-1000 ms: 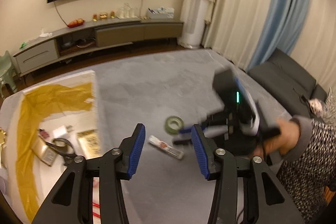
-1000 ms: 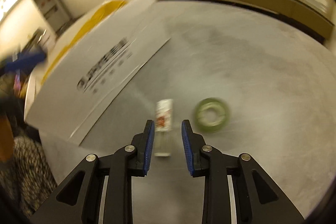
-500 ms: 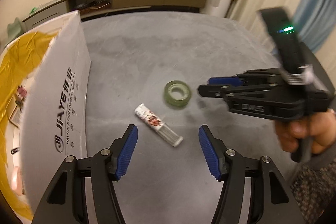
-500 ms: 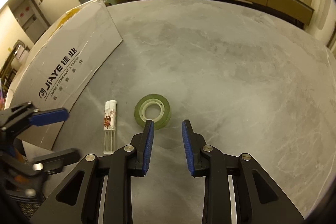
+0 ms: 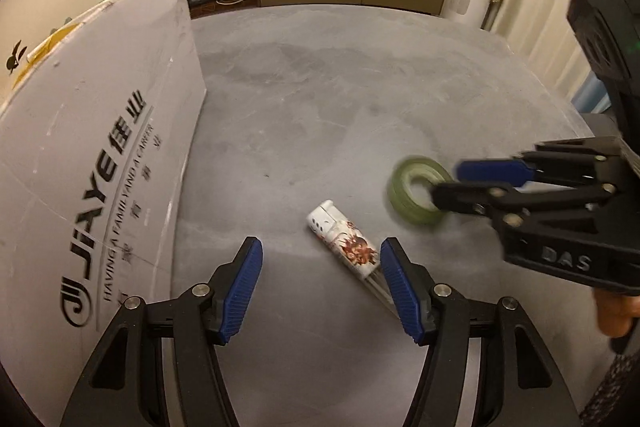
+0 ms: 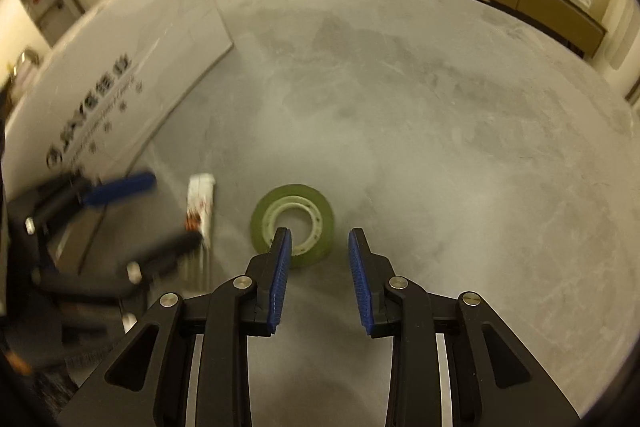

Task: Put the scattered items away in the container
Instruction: 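Grasp the white lighter with the left tool while the right tool grasps the green tape, then lift the lighter and tape and carry both over the white box, then open the left tool to drop the lighter while the right tool drops the tape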

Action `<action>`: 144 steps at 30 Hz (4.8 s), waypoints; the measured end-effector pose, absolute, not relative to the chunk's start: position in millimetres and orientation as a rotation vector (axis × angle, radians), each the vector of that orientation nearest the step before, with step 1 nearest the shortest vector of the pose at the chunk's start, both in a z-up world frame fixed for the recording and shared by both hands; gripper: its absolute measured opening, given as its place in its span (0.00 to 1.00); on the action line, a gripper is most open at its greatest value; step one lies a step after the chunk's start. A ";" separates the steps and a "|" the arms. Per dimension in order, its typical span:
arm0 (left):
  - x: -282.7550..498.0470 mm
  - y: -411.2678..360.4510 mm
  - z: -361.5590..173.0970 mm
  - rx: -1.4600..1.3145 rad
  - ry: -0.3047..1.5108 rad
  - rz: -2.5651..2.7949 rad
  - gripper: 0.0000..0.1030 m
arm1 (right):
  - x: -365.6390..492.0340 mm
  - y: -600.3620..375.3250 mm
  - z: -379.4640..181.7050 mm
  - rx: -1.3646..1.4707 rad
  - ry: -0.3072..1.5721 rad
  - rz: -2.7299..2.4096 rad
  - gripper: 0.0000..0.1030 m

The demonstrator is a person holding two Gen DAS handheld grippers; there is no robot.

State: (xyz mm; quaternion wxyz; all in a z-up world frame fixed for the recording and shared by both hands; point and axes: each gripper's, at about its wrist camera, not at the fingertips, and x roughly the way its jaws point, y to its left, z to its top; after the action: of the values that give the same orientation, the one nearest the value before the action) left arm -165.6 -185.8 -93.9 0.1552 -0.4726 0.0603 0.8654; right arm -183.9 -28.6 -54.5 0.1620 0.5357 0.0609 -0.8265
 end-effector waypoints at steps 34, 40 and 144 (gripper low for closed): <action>-161.3 -175.3 -86.3 -1.242 0.166 2.402 0.20 | -171.5 -19.4 -43.3 1.490 0.140 -2.381 0.14; -157.2 -176.1 -69.7 -1.187 0.133 2.398 0.20 | -170.3 -13.7 -38.1 1.480 0.098 -2.394 0.14; -179.2 -437.4 12.7 -1.122 -0.208 2.662 0.20 | -232.2 -272.6 65.9 1.158 0.276 -2.392 0.15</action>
State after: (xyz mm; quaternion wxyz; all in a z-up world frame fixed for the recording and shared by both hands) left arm -179.2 -437.4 12.7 0.1225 -0.3845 -0.0711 0.9122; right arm -232.2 -272.6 65.9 0.2324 0.4216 0.1004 -0.8707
